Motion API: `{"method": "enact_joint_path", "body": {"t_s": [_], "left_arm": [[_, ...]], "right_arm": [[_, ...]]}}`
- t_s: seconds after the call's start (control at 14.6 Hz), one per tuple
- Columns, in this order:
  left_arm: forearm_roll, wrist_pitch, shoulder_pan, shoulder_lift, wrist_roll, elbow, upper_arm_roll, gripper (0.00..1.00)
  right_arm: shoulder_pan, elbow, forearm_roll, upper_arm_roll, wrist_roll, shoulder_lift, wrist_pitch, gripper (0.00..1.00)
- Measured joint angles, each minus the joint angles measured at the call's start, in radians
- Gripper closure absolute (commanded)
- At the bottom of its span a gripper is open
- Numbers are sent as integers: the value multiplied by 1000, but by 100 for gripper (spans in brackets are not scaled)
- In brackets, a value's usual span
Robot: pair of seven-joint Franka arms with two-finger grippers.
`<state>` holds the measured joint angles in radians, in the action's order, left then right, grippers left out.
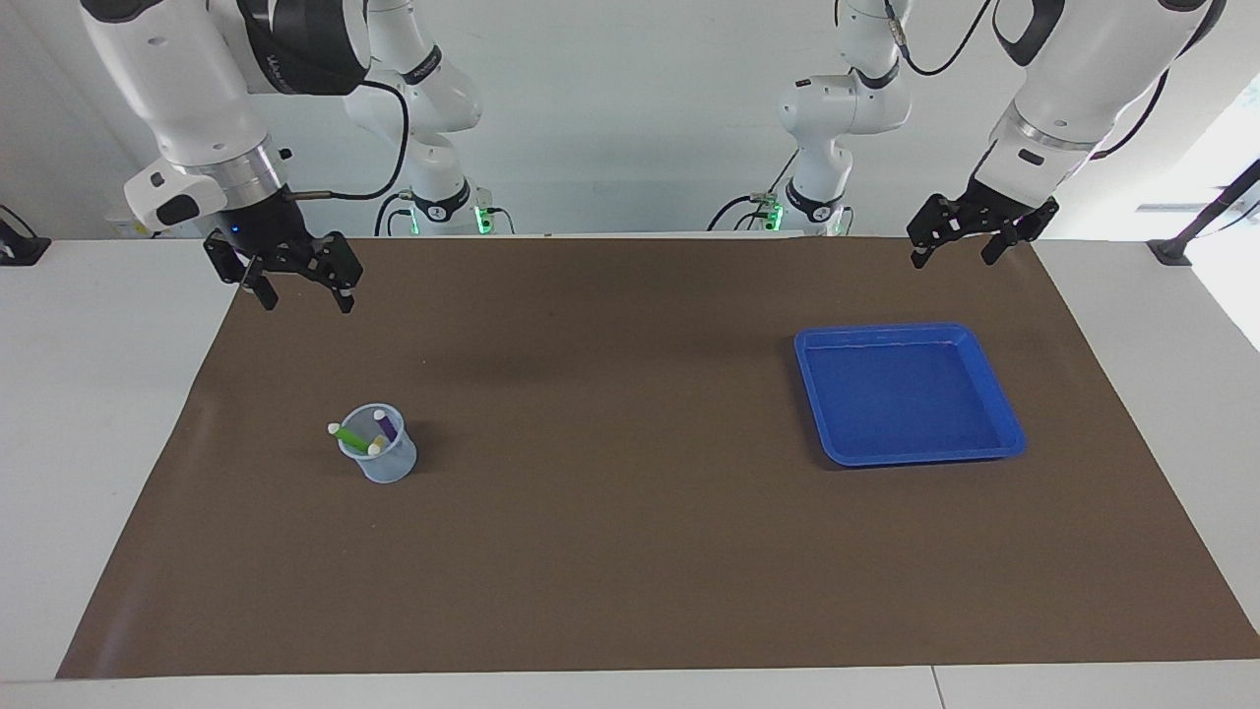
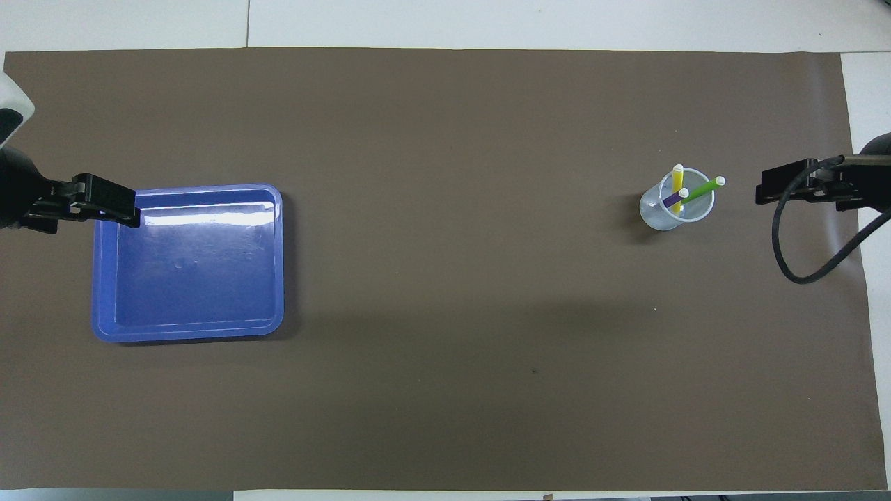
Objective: Transfer and insert pens with both arms
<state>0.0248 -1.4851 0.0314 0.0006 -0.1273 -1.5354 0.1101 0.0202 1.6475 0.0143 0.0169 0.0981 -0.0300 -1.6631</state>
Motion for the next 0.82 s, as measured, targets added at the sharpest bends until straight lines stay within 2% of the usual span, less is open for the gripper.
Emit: {"method": "enact_joint_path", "body": {"t_s": [0.82], "left_arm": [[0,1,0,0,0,0,0,0]], "right_arm": [[0,-1,1,0,0,-2,29,0]]}}
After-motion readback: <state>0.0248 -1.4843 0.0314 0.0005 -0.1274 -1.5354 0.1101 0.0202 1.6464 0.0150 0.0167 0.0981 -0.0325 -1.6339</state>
